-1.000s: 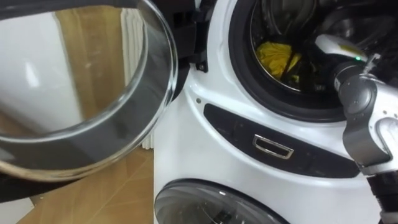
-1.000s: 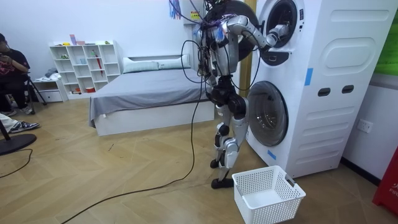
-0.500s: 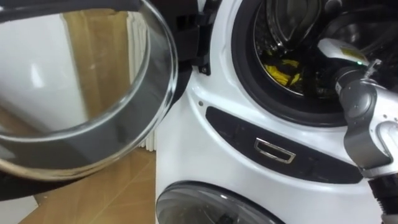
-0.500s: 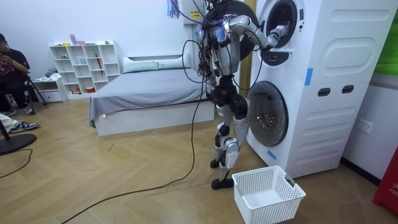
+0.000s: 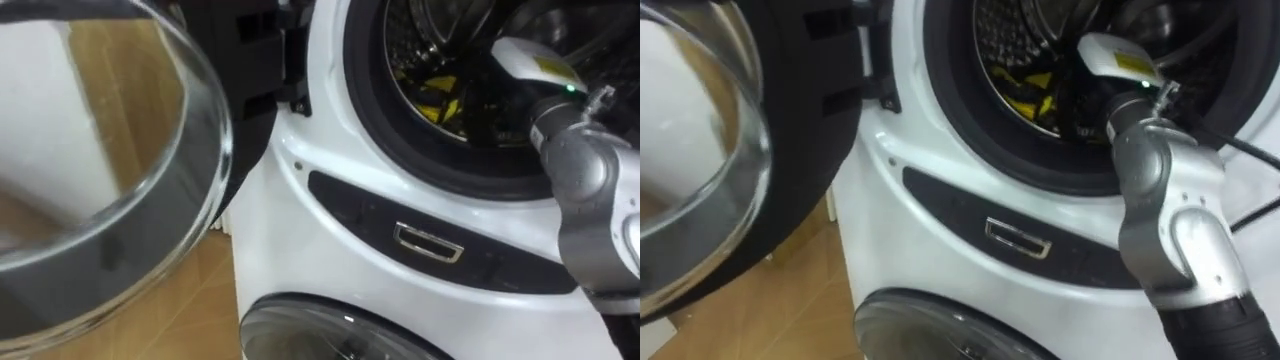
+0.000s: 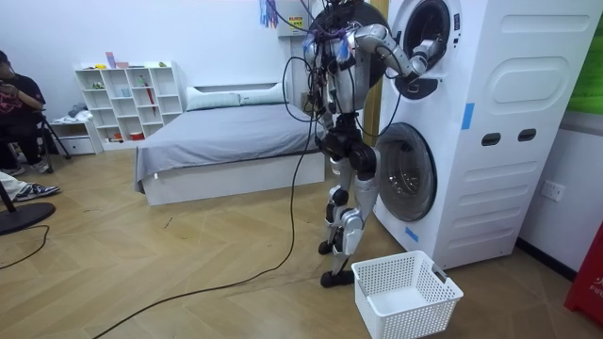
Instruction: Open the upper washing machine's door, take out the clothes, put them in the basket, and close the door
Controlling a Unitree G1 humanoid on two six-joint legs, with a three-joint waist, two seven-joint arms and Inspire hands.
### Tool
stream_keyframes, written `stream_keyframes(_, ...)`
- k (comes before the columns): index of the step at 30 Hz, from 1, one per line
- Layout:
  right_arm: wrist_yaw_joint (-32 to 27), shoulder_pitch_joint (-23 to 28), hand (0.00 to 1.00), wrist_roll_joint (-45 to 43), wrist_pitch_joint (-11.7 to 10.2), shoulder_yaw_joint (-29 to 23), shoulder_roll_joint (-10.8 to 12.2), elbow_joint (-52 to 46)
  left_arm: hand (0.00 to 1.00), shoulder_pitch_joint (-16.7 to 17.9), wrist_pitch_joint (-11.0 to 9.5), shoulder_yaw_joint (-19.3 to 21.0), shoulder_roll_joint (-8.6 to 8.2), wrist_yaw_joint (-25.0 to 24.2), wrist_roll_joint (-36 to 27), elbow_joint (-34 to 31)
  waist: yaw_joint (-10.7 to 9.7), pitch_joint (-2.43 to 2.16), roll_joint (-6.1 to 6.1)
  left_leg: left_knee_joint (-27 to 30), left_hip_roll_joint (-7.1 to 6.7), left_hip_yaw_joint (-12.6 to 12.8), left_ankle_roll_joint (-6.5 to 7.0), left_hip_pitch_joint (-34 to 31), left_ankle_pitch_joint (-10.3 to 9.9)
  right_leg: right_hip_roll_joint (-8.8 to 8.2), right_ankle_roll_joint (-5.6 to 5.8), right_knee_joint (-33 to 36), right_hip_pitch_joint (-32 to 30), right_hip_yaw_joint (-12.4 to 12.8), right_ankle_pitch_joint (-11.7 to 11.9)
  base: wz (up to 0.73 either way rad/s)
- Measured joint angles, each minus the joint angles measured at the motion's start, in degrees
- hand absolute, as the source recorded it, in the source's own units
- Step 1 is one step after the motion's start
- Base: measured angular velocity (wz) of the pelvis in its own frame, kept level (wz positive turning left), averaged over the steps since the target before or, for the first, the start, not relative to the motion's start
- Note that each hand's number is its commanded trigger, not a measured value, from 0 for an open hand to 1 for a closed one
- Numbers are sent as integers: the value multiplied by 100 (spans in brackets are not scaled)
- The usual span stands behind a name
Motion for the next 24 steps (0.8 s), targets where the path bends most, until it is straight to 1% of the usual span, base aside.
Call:
stream_keyframes(3,-3,178,100,99,-2,-12,3,-556,0,0,-43,16,-7,-1,-56,19,-37,-1,36,-15,-1,49,13,-1,-17,-3,0,6,-38,193,0,-7)
stream_keyframes(4,-2,179,100,123,-17,-12,5,-628,0,0,-44,20,-7,-1,-55,20,-51,-1,54,-15,2,51,15,-2,-27,-2,0,7,-46,209,0,-7)
stream_keyframes(6,-4,193,100,499,-50,-90,2,-942,0,14,-52,33,-1,-2,-130,34,-170,0,140,-15,-1,86,33,-2,-44,-13,0,17,-49,228,0,0)
stream_keyframes(7,-4,221,100,597,-50,-126,2,-1068,0,14,-63,34,-4,-3,-144,49,-194,1,163,-17,-5,95,34,-2,-44,-17,1,17,-54,246,0,-5)
stream_keyframes(8,-4,346,100,751,-82,-218,21,-1366,0,12,-172,42,-9,2,-143,123,-212,-7,199,-33,-8,120,34,7,-44,-23,1,17,-66,320,0,-13)
stream_keyframes(9,-7,478,100,924,-184,-292,74,-1636,0,18,-282,59,-9,10,-139,219,-223,-11,226,-97,-7,154,34,60,-44,-29,1,18,-61,388,0,-17)
stream_keyframes(10,-10,540,100,1035,-234,-318,98,-1750,0,32,-314,71,-9,15,-139,250,-231,-10,235,-130,-5,172,34,98,-44,-31,1,17,-53,412,0,-24)
stream_keyframes(11,-11,686,100,1283,-346,-397,155,-1942,0,68,-400,138,-15,25,-122,335,-241,-6,249,-161,0,207,34,180,-44,-36,1,10,-17,496,0,-24)
stream_keyframes(12,-39,903,100,1540,-468,-480,202,-2143,0,133,-436,196,-19,45,-113,361,-286,-8,255,-158,2,240,34,228,-44,-42,5,-2,35,500,3,-19)
stream_keyframes(13,-65,987,100,1663,-542,-480,209,-2247,0,185,-454,202,-20,70,-119,344,-331,-9,257,-157,2,245,34,241,-44,-43,10,1,50,502,6,0)
stream_keyframes(15,-144,1352,100,2044,-784,-483,267,-2728,0,402,-561,205,-21,141,-137,261,-496,-7,286,-162,-2,251,34,245,-44,-44,14,-1,74,505,9,9)
stream_keyframes(16,-175,1449,100,2144,-837,-501,281,-2781,0,449,-574,205,-21,141,-139,261,-545,-8,296,-162,0,257,34,252,-44,-45,16,-1,75,509,10,0)
stream_keyframes(18,-268,1768,100,2422,-1015,-625,431,-2877,0,604,-626,230,-59,146,-133,260,-646,-2,373,-154,28,348,34,258,-46,-45,41,-4,59,507,25,-15)
stream_keyframes(19,-277,1791,100,2489,-1096,-632,438,-2906,0,616,-641,261,-98,149,-133,260,-641,3,403,-160,45,391,37,257,-51,-44,53,-3,38,507,32,-21)
stream_keyframes(20,-284,1800,100,2608,-1154,-644,457,-2982,0,646,-714,267,-141,154,-131,260,-632,6,470,-165,66,408,43,250,-77,-33,60,-6,15,497,38,-18)
stream_keyframes(21,-315,1847,100,2740,-1209,-718,468,-3001,0,698,-801,275,-166,154,-121,265,-647,-8,522,-165,79,427,58,251,-99,-25,60,-6,6,493,38,-15)
stream_keyframes(22,-337,1880,100,2814,-1232,-762,468,-3001,0,736,-845,275,-167,154,-121,263,-651,-19,540,-167,82,441,60,256,-100,-25,60,-5,3,496,38,-14)
stream_keyframes(23,-345,1950,100,3008,-1290,-837,465,-3002,0,815,-926,302,-167,154,-128,263,-661,-35,565,-195,85,459,64,287,-102,-25,60,-6,4,502,38,-14)
stream_keyframes(24,-350,2029,100,3164,-1377,-853,468,-3035,0,873,-959,363,-168,154,-136,254,-665,-48,581,-204,86,465,64,296,-102,-25,60,-8,5,499,38,-10)
